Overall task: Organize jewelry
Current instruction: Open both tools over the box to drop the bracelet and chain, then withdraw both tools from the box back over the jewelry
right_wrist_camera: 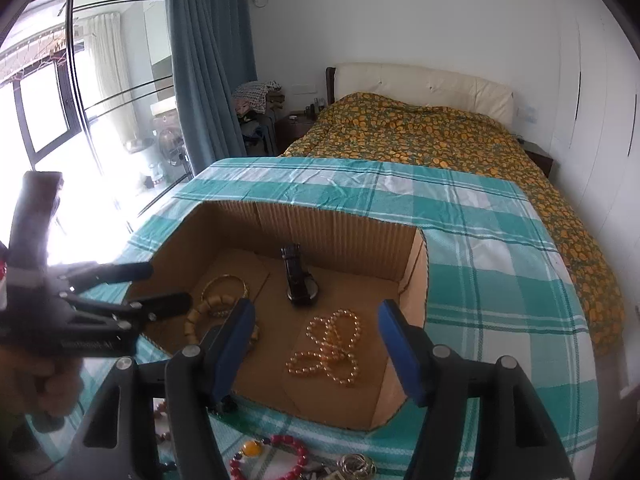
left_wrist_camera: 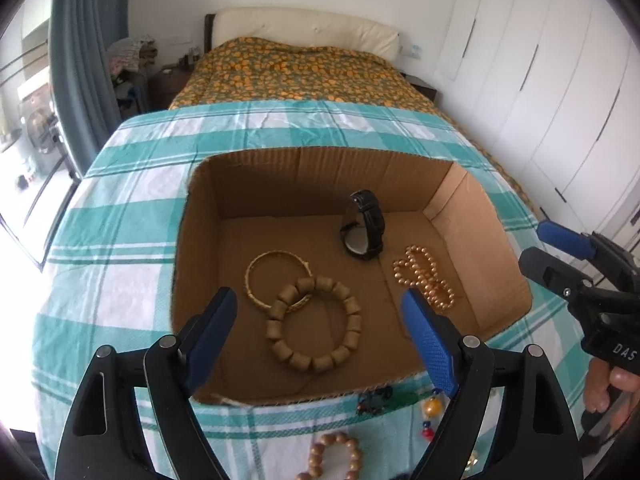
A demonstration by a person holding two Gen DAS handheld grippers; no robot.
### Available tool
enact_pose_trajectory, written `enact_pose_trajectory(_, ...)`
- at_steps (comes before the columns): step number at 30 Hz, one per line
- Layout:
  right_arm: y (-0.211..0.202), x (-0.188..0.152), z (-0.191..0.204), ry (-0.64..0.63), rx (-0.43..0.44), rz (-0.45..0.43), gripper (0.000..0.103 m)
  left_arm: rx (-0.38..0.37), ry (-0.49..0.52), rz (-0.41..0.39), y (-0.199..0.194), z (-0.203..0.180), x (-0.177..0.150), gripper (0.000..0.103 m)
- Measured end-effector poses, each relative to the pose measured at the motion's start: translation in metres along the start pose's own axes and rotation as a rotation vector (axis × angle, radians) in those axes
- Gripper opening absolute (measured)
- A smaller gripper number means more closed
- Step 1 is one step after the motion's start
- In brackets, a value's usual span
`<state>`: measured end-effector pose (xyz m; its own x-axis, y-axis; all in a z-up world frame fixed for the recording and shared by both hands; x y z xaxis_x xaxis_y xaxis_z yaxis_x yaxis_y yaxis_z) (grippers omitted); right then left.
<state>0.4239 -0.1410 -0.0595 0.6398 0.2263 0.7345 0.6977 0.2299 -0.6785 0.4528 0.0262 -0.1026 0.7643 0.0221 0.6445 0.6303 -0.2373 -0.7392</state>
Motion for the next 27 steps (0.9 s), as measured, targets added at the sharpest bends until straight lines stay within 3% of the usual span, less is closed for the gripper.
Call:
enact_pose_trajectory(6, -0.024, -0.048, -0.017, 0.007, -0.068, 0.008, 0.072, 0.105, 0.013, -0.039, -0.047, 0.026, -0.041, 0.092)
enact_pose_trajectory(12, -0.035, -0.103, -0.052, 0.046, -0.201, 0.042, 0.073, 0.225, -0.004, -0.001, -0.069, 0.050, -0.096, 0.095)
enact_pose_trajectory(19, -0.043, -0.161, -0.078, 0.115, -0.269, 0.121, 0.073, 0.228, -0.106, 0.077, -0.062, 0.070, -0.155, 0.095)
enact_pose_trajectory(27, -0.034, -0.189, -0.092, 0.150, -0.296, 0.177, 0.073, 0.231, -0.180, 0.058, -0.037, 0.089, -0.171, 0.095)
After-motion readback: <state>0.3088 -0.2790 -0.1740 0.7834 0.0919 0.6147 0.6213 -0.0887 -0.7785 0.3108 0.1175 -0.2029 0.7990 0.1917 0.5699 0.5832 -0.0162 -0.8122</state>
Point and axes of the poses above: each gripper's, at about its wrist camera, not at the fingertips, and y roughly the way its jaws point, z to its left, x to its top, the point moved 4 cm from there along y, roughly the way its jaws point, and after that the axes turned 4 degrees about -x, right-handed, at the moved point
